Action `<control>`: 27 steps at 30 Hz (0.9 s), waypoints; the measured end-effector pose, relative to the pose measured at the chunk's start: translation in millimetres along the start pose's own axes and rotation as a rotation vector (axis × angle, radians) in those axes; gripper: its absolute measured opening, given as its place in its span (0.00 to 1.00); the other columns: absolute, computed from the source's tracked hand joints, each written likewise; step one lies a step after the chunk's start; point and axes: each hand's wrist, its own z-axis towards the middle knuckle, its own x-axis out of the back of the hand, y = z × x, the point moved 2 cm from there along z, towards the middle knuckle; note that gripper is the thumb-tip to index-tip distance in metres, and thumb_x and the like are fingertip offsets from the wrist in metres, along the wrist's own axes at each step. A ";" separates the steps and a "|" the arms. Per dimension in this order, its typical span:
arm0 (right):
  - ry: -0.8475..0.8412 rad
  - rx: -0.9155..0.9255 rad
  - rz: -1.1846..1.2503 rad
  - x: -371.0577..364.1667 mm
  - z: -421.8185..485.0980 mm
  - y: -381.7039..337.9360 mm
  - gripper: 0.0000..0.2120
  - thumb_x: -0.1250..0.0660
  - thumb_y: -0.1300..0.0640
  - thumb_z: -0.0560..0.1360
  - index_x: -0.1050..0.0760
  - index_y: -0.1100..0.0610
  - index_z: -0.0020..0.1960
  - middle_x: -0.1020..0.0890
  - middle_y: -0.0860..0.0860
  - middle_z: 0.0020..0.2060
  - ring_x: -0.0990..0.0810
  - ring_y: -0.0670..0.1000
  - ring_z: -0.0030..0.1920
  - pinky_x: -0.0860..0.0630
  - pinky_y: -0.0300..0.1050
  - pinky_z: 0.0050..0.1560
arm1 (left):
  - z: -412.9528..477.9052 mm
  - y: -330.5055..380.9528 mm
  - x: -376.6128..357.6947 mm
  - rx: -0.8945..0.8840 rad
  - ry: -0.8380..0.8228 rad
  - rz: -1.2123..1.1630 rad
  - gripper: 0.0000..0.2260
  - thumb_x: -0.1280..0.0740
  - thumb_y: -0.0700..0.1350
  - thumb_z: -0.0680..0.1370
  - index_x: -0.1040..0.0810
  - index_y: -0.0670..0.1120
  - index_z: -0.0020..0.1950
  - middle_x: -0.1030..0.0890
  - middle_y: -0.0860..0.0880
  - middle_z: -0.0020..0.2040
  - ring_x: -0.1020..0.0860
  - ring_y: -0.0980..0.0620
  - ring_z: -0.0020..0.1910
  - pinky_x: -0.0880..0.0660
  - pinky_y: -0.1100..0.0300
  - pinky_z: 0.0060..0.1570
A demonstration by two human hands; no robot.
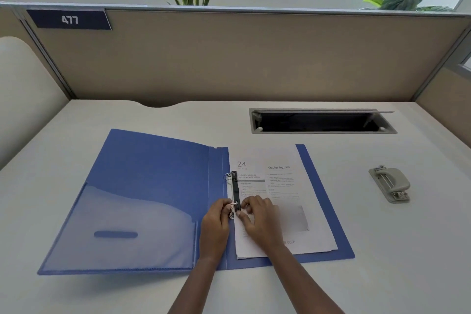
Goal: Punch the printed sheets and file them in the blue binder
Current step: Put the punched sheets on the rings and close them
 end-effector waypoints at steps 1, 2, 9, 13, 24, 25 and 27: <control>0.001 -0.003 0.005 -0.7 -0.3 0.0 0.18 0.45 0.42 0.68 0.24 0.53 0.43 0.23 0.44 0.35 0.24 0.52 0.41 0.37 0.44 0.44 | -0.1 -0.3 -0.3 -0.001 0.002 -0.003 0.07 0.39 0.37 0.78 0.22 0.42 0.49 0.20 0.51 0.43 0.23 0.60 0.41 0.30 0.77 0.42; 0.001 -0.007 0.012 -1.6 -0.7 0.1 0.18 0.45 0.42 0.67 0.24 0.53 0.43 0.25 0.43 0.35 0.24 0.52 0.41 0.37 0.44 0.44 | 0.1 -0.4 -0.5 -0.001 0.002 -0.004 0.06 0.39 0.37 0.78 0.23 0.44 0.48 0.21 0.51 0.42 0.24 0.61 0.42 0.30 0.76 0.42; 0.078 0.027 -0.091 -7.5 0.7 0.9 0.16 0.42 0.44 0.68 0.22 0.50 0.48 0.20 0.45 0.33 0.22 0.52 0.35 0.33 0.45 0.37 | 0.1 -1.9 -1.2 -0.002 0.036 0.011 0.07 0.40 0.36 0.78 0.23 0.43 0.46 0.22 0.51 0.39 0.24 0.60 0.37 0.31 0.76 0.39; 0.121 0.059 -0.283 -10.5 1.9 -1.3 0.18 0.43 0.42 0.67 0.21 0.47 0.49 0.18 0.41 0.34 0.22 0.48 0.31 0.27 0.42 0.29 | 0.3 -3.2 -1.1 0.000 0.042 0.020 0.09 0.42 0.32 0.77 0.22 0.41 0.47 0.21 0.52 0.39 0.24 0.63 0.37 0.30 0.76 0.39; 0.161 0.063 -0.398 -12.7 3.7 -5.7 0.22 0.46 0.42 0.67 0.19 0.46 0.52 0.17 0.39 0.33 0.23 0.45 0.27 0.30 0.41 0.25 | 0.2 -4.8 -2.1 0.002 0.026 0.016 0.11 0.44 0.31 0.73 0.23 0.41 0.44 0.21 0.53 0.35 0.24 0.65 0.34 0.33 0.76 0.29; 0.160 0.060 -0.397 -12.9 4.1 -5.5 0.22 0.46 0.42 0.67 0.19 0.46 0.52 0.17 0.39 0.33 0.23 0.45 0.26 0.31 0.41 0.25 | 0.3 -5.4 -2.3 0.001 0.025 0.018 0.11 0.43 0.31 0.73 0.23 0.41 0.43 0.21 0.53 0.35 0.24 0.65 0.33 0.33 0.76 0.29; 0.162 0.048 -0.398 -14.1 3.8 -5.7 0.22 0.46 0.42 0.67 0.19 0.46 0.52 0.17 0.39 0.33 0.23 0.45 0.26 0.33 0.41 0.26 | 0.4 -5.2 -2.0 -0.003 0.017 0.017 0.11 0.43 0.31 0.72 0.24 0.44 0.42 0.21 0.53 0.35 0.24 0.66 0.33 0.34 0.77 0.29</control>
